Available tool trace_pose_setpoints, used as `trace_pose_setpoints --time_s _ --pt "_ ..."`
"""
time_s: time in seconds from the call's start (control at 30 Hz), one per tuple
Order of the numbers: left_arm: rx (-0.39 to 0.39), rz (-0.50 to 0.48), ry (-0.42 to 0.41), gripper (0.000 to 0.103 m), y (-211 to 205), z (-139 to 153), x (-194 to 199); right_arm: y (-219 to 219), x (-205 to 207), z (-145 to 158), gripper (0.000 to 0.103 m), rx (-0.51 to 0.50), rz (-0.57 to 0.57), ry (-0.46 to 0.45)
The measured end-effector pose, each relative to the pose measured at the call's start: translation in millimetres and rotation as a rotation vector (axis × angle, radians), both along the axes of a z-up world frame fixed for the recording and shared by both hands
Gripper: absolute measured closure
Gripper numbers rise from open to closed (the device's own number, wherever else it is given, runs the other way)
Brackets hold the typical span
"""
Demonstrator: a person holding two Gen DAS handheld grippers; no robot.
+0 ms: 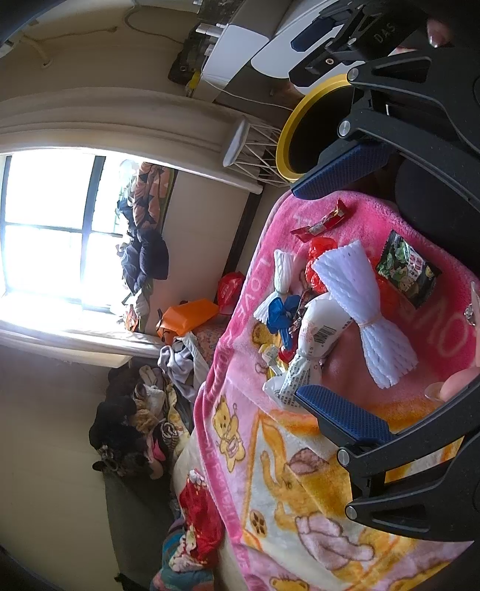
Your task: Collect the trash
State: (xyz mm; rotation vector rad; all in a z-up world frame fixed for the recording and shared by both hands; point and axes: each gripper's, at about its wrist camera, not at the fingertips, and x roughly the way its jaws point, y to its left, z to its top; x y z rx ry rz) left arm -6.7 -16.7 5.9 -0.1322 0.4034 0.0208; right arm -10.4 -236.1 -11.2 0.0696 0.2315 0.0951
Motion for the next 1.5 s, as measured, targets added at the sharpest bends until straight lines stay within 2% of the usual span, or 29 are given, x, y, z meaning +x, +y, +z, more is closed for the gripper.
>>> trace_pose_setpoints --time_s 1.0,1.5 --pt "0.003 -0.013 -0.001 0.01 2 0 -1 -1 0 1 0.006 0.005 0.0 0.0" --pt "-0.042 0.0 0.016 0.01 16 -4 5 10 9 1 0.006 0.012 0.064 0.024"
